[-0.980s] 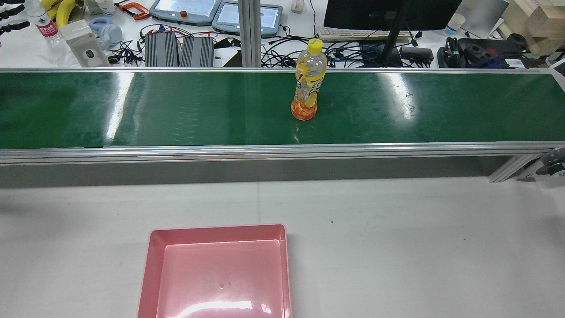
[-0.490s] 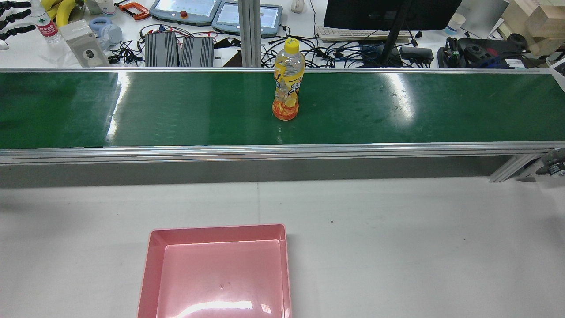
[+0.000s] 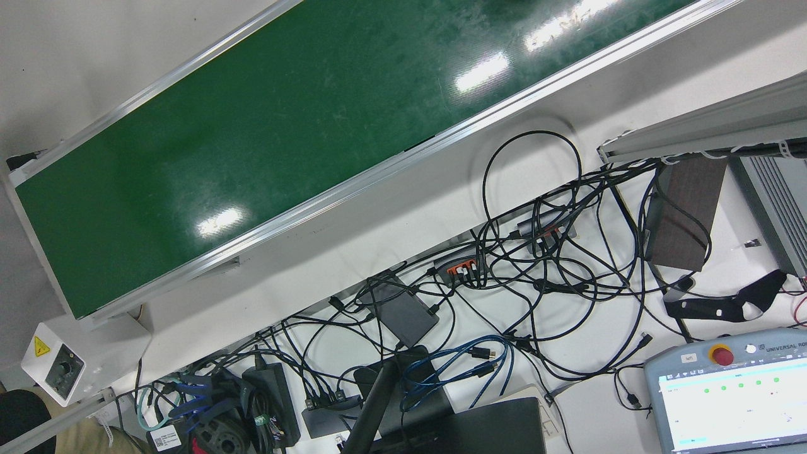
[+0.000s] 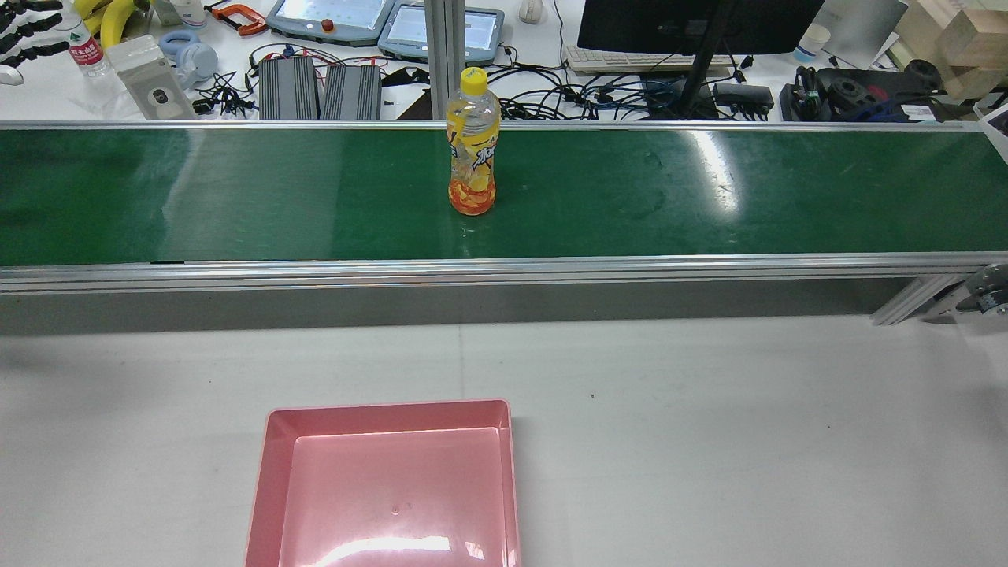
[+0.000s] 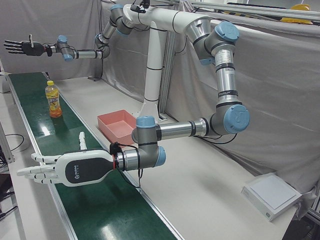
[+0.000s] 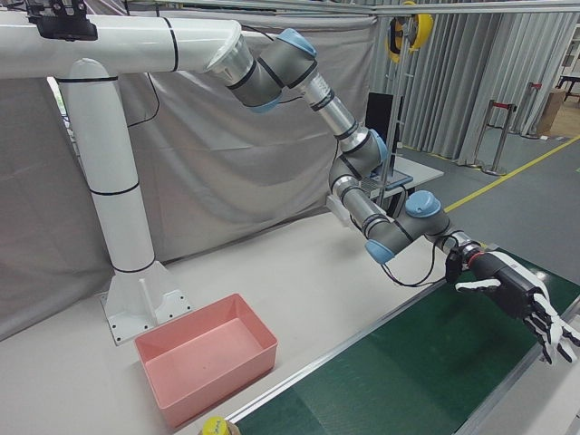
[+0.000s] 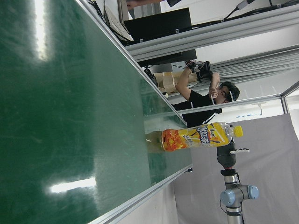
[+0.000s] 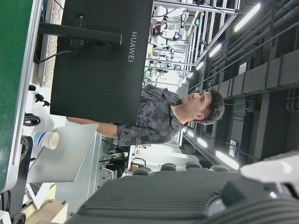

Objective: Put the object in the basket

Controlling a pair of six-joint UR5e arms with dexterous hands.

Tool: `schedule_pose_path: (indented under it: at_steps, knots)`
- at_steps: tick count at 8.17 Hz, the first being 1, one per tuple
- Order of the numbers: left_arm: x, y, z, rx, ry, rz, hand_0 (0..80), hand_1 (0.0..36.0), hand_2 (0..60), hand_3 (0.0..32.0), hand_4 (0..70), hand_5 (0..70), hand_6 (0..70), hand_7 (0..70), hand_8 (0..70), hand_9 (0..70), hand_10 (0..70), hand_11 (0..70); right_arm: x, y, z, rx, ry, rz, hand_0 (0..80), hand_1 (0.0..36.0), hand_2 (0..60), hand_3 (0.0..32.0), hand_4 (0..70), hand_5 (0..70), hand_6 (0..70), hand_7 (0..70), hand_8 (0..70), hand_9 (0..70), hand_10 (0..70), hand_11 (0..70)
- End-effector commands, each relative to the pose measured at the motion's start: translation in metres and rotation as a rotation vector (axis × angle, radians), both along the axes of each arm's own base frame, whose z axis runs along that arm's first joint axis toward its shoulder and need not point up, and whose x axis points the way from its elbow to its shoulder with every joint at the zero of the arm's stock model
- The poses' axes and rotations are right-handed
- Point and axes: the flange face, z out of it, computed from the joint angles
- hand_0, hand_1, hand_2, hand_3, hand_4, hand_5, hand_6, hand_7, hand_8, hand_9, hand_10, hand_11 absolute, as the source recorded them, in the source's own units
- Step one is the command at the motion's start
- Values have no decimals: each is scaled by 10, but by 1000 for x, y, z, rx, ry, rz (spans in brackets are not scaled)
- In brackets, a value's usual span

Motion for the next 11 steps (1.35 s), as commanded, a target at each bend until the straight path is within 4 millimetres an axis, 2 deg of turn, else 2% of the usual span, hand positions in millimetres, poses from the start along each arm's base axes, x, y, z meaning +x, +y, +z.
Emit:
schedule_pose_path:
  at_steps: [1,2,3,4,6,8,9,10,11]
  knots:
    - [19,-9,-22,25,3,22,481,88,0,0,186,227,3,3,72,124,115,178,0,0,0,0,0,0,0,0,0,0,0,0,0,0,0,0,0,0]
    - [67,-9,-35,35,8,86,478,83,0,0,182,221,0,2,71,123,115,177,-1,0,0,0,0,-1,0,0,0,0,0,0,0,0,0,0,0,0]
    - [94,-12,-52,39,8,120,479,83,0,0,181,221,0,3,71,122,114,174,0,0,0,0,0,0,0,0,0,0,0,0,0,0,0,0,0,0]
    - [103,-13,-61,42,-6,126,476,82,0,0,181,220,0,5,73,126,112,171,0,0,0,0,0,0,0,0,0,0,0,0,0,0,0,0,0,0]
    - [106,-17,-72,62,-9,124,470,73,0,0,178,215,0,5,73,126,112,171,-1,0,0,0,0,-1,0,0,0,0,0,0,0,0,0,0,0,0]
    - [116,-23,-94,100,8,133,469,66,0,0,179,216,0,5,74,128,110,168,-1,0,-1,2,0,-1,0,0,0,0,0,0,0,0,0,0,0,0]
    - [139,-20,-100,135,25,165,473,47,0,0,172,204,0,4,68,120,108,164,0,0,0,0,0,0,0,0,0,0,0,0,0,0,0,0,0,0]
    - [153,-17,-104,163,40,183,480,37,0,0,164,197,0,4,68,119,104,159,0,0,0,0,0,0,0,0,0,0,0,0,0,0,0,0,0,0]
    - [156,-19,-106,181,47,186,479,29,0,0,166,200,0,5,74,128,100,152,0,0,0,0,0,0,0,0,0,0,0,0,0,0,0,0,0,0]
